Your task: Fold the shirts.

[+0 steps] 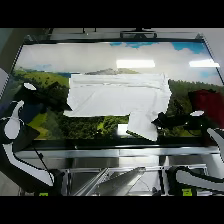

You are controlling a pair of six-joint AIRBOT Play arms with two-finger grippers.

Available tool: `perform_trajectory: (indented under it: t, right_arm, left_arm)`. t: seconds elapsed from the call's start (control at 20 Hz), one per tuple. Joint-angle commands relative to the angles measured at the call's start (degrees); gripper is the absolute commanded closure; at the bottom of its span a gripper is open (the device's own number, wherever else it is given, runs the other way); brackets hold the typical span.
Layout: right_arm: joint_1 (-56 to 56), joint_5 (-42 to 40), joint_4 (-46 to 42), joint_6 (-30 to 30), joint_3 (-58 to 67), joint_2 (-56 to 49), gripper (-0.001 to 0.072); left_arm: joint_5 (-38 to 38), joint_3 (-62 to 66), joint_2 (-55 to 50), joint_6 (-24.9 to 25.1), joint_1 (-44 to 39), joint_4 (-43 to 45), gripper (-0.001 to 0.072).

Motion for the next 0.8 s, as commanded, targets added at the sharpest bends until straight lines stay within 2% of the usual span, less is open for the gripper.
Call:
perform_trajectory:
  t: [0.0, 0.15, 0.3, 0.4, 0.55, 0.75]
  right_arm:
    - [-3.21, 3.67, -2.12, 0.07, 1.16, 3.45, 0.0694]
    - [-9.46, 6.56, -12.13, 4.92, 1.14, 7.63, 0.0694]
    - [-12.02, 8.09, -11.69, 3.85, 1.18, 10.14, 0.0694]
    - [-11.98, 8.09, -7.02, 0.35, 1.81, 10.93, 0.0694]
    - [-11.85, 7.93, 5.46, -4.28, 6.84, 10.69, 0.0694]
    - [-9.35, 3.80, 13.09, -5.66, 18.05, 7.45, 0.0694]
  left_arm:
    - [-4.04, 1.81, 0.04, -0.09, 1.73, 0.13, 0.0688]
    - [-5.86, 1.73, 0.04, -0.72, 5.57, 0.13, 0.0688]
    - [-7.54, 1.73, 0.04, -0.74, 7.37, 0.07, 0.0688]
    - [-7.61, 1.81, 0.07, -1.46, 7.48, -0.37, 0.0688]
    - [-7.50, 4.07, 0.09, -1.55, 6.45, -1.92, 0.0687]
    - [-4.68, 12.28, 0.00, -1.60, 3.91, -1.86, 0.0685]
